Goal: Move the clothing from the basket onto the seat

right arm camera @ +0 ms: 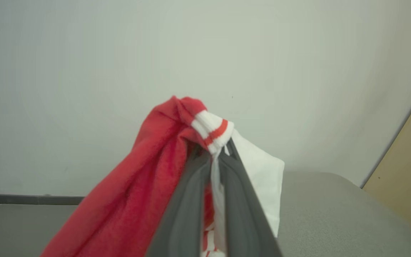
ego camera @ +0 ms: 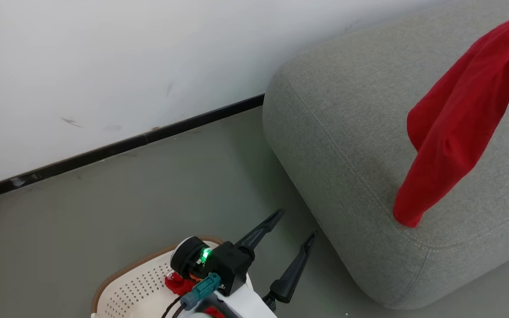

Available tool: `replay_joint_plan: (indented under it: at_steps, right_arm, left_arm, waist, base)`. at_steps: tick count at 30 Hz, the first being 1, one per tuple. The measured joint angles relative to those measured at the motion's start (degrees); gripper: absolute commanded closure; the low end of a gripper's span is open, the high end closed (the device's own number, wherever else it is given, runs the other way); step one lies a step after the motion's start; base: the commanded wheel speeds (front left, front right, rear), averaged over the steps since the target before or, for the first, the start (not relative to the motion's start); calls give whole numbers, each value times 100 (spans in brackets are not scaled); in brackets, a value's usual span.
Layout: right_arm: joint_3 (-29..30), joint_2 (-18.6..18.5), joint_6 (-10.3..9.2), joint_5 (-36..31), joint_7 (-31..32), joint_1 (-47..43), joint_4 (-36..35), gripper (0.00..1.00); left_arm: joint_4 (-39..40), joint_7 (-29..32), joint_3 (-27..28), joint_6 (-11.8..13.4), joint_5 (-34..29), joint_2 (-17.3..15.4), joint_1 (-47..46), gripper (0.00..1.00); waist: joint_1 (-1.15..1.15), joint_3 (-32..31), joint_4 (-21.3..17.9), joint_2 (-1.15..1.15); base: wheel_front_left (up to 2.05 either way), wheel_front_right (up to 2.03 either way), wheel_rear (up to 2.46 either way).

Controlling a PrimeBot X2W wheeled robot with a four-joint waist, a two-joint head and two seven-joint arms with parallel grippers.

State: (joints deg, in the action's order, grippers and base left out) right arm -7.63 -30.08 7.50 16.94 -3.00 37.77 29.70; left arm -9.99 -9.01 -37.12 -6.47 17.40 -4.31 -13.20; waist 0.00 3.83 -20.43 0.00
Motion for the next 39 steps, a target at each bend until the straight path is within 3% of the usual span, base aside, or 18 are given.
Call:
replay_joint_plan:
  at_steps: [23,29,39]
  right_arm:
    - [854,-1004,1,-176,90,1540,985,100]
    - [1017,-982,0,-176,-124,1520,1321,100]
    - [1220,-533,1,-177,-490,942,2257,100]
  left_arm:
    - [581,398,43,93,-407,-227,-680,0]
    - [731,459,31,92,-464,-256,-812,0]
    - [871,624,-97,83,-554,-328,-1059,0]
  waist:
    - [0,1172,429,0]
    - [0,1451,542,0]
    - [0,1901,688,0]
  base:
    - [0,0,0]
    - [0,0,0]
    - [0,0,0]
